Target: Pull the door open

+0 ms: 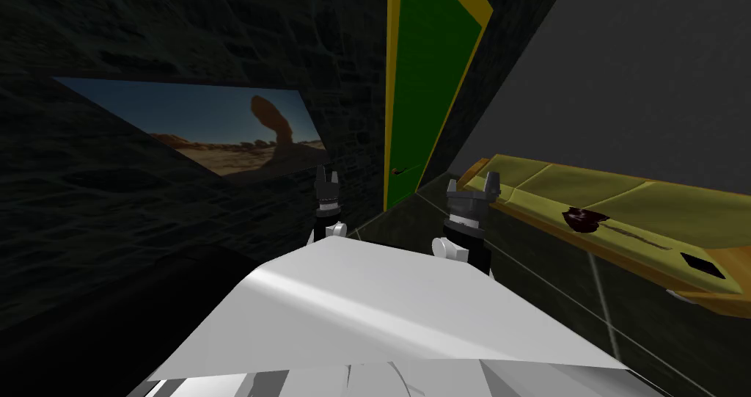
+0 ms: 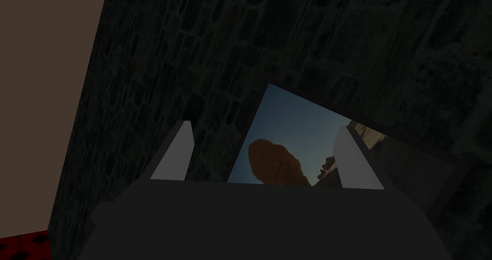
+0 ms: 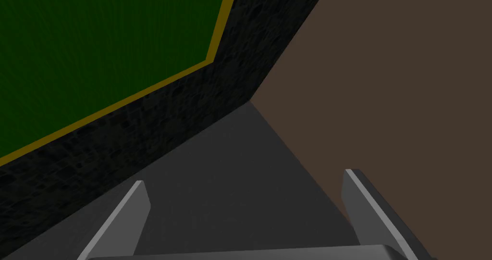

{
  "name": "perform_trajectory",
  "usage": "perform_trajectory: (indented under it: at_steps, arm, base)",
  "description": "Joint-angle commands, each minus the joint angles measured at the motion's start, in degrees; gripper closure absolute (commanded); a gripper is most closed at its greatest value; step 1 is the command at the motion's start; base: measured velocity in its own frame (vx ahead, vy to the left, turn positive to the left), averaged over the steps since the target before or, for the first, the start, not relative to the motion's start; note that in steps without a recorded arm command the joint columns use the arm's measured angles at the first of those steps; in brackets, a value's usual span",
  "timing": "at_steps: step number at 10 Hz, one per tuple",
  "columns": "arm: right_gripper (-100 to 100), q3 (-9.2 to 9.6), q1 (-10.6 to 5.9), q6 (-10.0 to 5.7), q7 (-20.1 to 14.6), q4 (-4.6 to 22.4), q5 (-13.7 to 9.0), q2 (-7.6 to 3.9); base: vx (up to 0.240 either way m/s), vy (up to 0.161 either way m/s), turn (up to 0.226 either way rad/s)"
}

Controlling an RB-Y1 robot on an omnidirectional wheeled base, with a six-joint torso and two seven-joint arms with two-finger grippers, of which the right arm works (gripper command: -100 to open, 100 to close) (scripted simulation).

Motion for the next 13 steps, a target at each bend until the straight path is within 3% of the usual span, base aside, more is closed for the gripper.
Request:
perform_trajectory:
  at_steps: [1, 5, 9, 10, 12, 13]
  arm:
    - [-100, 0.22, -0.91, -0.47, -0.34, 2.56, 0.05, -0.97]
    - [-100, 0.73, -2.98, -1.54, -1.12, 8.36, 0.17, -3.08]
    - [-100, 1.48, -6.07, -3.13, -2.28, 16.17, 0.35, -6.07]
    - [-100, 1.48, -6.07, -3.13, -2.28, 17.0, 0.35, -6.07]
    - [-100, 1.91, -7.85, -4.05, -2.95, 20.8, 0.45, -7.76]
    - [-100, 1.91, -7.85, -4.05, -2.95, 22.0, 0.45, -7.76]
  base:
    - [0.029, -0.018, 0.134]
    - [0.069, -0.05, 0.13]
    - [0.077, -0.06, 0.176]
    - [0.054, -0.051, 0.045]
    - [0.07, -0.048, 0.162]
    - [0.057, -0.056, 0.058]
